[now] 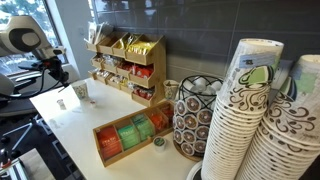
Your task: Pick up the straw from the kitchen counter and place it along the top of the paper cup
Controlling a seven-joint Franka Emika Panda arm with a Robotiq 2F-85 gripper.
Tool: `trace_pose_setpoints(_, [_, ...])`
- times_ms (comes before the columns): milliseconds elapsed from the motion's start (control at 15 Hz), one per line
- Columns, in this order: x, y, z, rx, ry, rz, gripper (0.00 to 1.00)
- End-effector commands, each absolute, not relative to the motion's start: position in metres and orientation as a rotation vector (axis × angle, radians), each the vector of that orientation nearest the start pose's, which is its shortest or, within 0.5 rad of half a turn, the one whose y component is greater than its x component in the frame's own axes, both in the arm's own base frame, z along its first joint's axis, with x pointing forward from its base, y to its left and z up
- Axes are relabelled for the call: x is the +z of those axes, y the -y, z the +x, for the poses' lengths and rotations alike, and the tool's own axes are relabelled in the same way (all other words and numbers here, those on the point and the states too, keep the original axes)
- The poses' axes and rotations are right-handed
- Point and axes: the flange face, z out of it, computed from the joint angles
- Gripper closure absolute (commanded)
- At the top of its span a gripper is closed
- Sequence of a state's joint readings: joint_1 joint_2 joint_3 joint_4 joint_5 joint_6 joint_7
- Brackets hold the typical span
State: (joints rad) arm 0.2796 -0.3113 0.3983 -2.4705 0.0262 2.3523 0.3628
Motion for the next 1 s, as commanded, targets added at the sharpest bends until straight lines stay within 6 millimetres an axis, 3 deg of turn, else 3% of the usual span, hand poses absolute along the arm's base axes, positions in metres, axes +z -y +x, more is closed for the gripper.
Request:
trace_pose_setpoints(0, [0.418,-0.305,0.359,-0.293,0.624,-3.067,0.99])
trace_pose_setpoints(933, [0.409,-0.340,0.395,-0.324,0.842,-3.058,0.99])
